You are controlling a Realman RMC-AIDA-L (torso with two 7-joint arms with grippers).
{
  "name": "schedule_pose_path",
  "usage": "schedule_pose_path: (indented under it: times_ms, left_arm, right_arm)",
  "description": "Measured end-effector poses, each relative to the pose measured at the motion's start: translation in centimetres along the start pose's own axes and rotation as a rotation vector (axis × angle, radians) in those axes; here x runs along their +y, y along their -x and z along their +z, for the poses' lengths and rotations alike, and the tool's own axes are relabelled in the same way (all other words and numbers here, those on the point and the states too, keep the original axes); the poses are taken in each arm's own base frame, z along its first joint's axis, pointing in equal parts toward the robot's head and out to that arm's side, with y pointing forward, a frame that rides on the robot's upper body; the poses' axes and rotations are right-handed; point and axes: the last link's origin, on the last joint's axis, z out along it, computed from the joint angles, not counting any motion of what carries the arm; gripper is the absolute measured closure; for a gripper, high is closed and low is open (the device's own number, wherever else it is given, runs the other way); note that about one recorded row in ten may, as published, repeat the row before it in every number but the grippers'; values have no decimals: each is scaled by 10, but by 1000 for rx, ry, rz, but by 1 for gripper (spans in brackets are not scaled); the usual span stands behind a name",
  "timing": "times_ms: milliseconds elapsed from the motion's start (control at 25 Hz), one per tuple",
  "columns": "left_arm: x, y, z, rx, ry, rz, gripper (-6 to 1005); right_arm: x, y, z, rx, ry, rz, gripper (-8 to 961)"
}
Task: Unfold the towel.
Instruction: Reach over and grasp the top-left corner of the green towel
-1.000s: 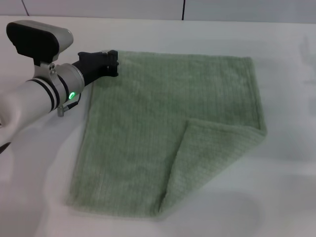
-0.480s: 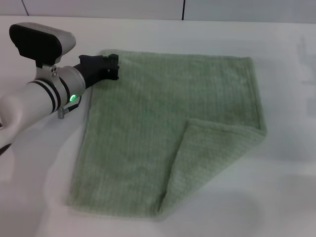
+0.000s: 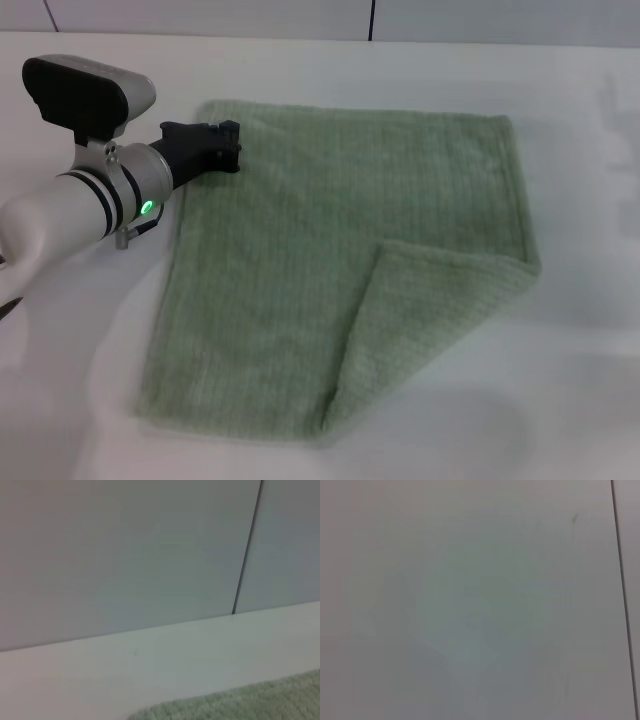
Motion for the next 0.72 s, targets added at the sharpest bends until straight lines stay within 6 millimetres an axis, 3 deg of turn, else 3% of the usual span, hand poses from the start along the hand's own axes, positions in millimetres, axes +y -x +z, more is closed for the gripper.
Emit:
schedule_pose_path:
  times_ms: [720]
  left_arm:
    - [-2,3,0,-19,-14,5,996]
  right_arm:
    - [4,0,0,-3,21,-6,307]
